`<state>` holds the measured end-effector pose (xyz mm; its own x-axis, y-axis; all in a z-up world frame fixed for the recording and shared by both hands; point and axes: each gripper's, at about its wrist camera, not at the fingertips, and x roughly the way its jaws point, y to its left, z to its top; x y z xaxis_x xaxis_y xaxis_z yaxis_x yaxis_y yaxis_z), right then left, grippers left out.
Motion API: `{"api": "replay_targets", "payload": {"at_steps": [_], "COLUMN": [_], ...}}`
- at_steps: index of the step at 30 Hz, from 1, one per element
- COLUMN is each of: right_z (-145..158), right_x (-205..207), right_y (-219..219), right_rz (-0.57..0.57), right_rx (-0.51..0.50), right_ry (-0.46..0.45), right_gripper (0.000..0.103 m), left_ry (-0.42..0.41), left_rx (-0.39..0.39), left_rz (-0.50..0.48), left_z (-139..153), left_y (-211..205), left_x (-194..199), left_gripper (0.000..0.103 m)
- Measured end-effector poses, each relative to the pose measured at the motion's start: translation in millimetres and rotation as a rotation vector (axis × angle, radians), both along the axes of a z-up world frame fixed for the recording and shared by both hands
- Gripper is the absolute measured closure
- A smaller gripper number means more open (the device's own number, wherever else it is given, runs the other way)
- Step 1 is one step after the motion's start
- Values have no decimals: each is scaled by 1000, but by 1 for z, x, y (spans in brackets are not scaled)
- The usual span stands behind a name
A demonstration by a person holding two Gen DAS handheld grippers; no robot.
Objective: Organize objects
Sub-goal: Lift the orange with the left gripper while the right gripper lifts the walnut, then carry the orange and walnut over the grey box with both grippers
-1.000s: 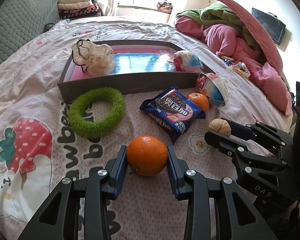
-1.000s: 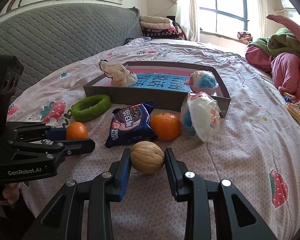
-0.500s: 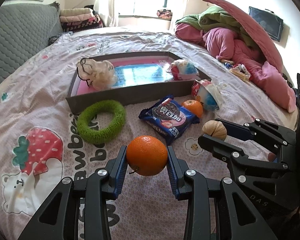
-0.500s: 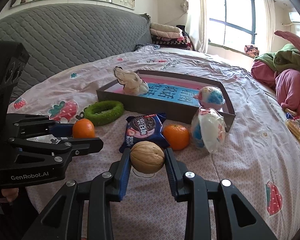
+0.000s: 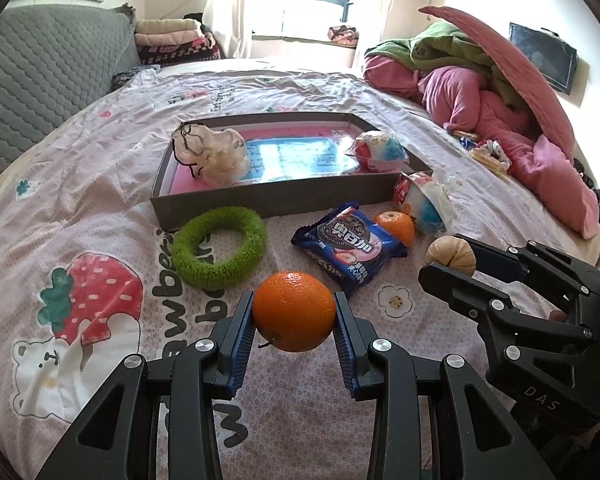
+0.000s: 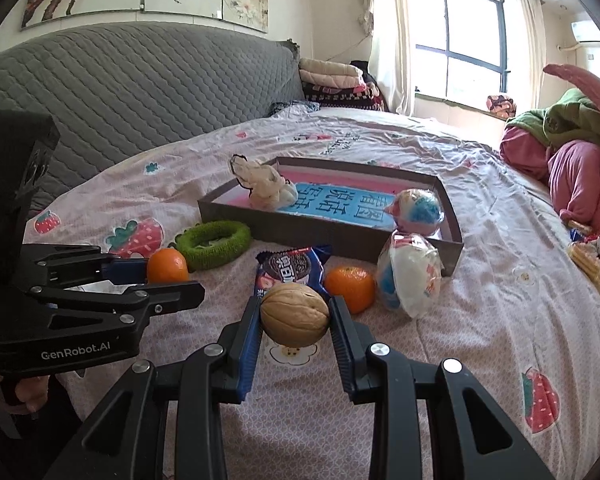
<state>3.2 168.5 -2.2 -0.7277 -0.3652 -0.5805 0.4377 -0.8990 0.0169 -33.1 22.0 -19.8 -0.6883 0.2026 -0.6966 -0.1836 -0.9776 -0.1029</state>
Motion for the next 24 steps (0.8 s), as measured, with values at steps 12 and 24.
{"api": "replay_targets", "payload": {"at_steps": [12, 24], "right_z": [1, 6], "right_x": [-4, -4], "right_y": [4, 8], "right_rz": [-22, -28], "right_rx": [-21, -41], "right_ry": [0, 23], "right_gripper": [69, 69], "left_ry": [31, 69], "left_rx": [13, -5], "left_rz": [17, 24], "left_z": [3, 9], "left_y": [-5, -6], "left_x": [-1, 1], "left_gripper": [65, 65]}}
